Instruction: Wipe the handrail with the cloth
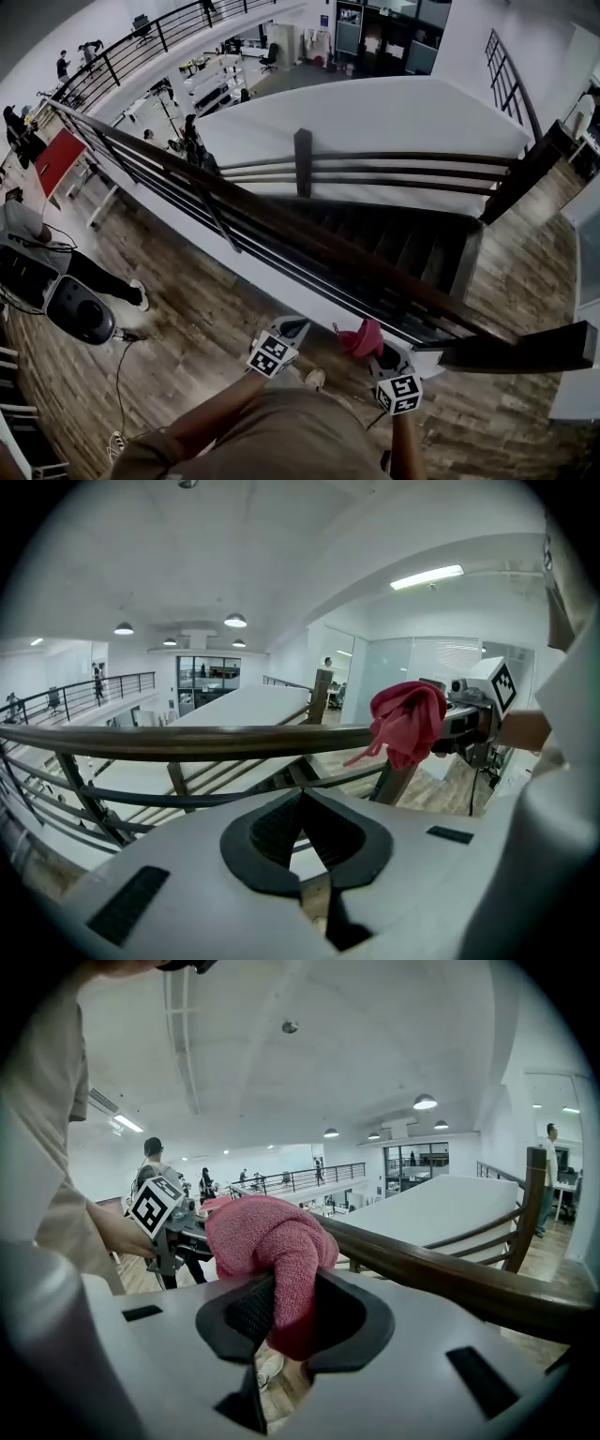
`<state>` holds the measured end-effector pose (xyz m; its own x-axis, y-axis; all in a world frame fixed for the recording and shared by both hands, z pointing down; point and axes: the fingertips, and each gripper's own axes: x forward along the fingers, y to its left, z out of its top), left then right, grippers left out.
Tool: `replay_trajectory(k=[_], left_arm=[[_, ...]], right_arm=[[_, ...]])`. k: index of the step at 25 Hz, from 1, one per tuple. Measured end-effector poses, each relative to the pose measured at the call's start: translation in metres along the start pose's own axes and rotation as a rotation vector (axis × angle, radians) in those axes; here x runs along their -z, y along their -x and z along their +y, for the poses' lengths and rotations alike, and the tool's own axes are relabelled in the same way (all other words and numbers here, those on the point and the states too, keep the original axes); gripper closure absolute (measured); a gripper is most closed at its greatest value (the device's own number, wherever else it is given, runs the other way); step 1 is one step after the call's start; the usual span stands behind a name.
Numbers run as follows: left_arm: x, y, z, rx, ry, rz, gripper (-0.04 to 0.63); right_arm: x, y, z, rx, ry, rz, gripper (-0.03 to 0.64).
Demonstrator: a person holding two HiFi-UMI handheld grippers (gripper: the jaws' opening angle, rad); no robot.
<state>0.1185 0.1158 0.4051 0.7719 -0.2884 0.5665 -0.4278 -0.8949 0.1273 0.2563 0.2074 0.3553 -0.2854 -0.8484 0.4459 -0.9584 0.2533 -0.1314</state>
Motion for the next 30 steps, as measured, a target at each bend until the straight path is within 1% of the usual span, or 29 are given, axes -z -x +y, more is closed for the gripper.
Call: replay_trajectory(k=[4,6,8,12,16,19,22,26,30], left_arm=[[0.018,0.005,-0.032,0.013,0.005,0.013,0.578],[0.018,0.011,-0.035,0.016,-0.006,0.011,0.578],[0.017,0.016,-0.027,0.001,-0.012,0.008,0.578],[0.010,0.029,0.004,-0.038,-0.002,-0.008,0.578],[0.004,0.051,0.032,-0.045,-0.001,-0.037,0.578],[0.011,0.078,0.065,-0.062,-0.002,-0.043,0.578],[0.022,0.113,0.109,-0.099,0.030,-0.048,0.578],[0.036,0.151,0.155,-0.134,0.069,-0.067,0.578],[0.048,0.180,0.195,-0.141,0.071,-0.077,0.578]], right_arm=[[0.012,0.004,0.010,-0.048,0.015,-0.005,0.517],[0.010,-0.001,0.020,-0.075,0.036,0.000,0.517],[0.004,-0.005,0.031,-0.105,0.064,0.003,0.517],[-0.012,-0.021,0.047,-0.125,0.099,-0.002,0.517],[-0.025,-0.051,0.068,-0.136,0.107,0.007,0.517],[-0.039,-0.079,0.093,-0.144,0.116,0.011,0.517],[-0.055,-0.112,0.124,-0.139,0.134,0.022,0.517],[-0.072,-0.147,0.162,-0.133,0.139,0.021,0.517],[-0.083,-0.177,0.196,-0.119,0.126,0.016,0.517]])
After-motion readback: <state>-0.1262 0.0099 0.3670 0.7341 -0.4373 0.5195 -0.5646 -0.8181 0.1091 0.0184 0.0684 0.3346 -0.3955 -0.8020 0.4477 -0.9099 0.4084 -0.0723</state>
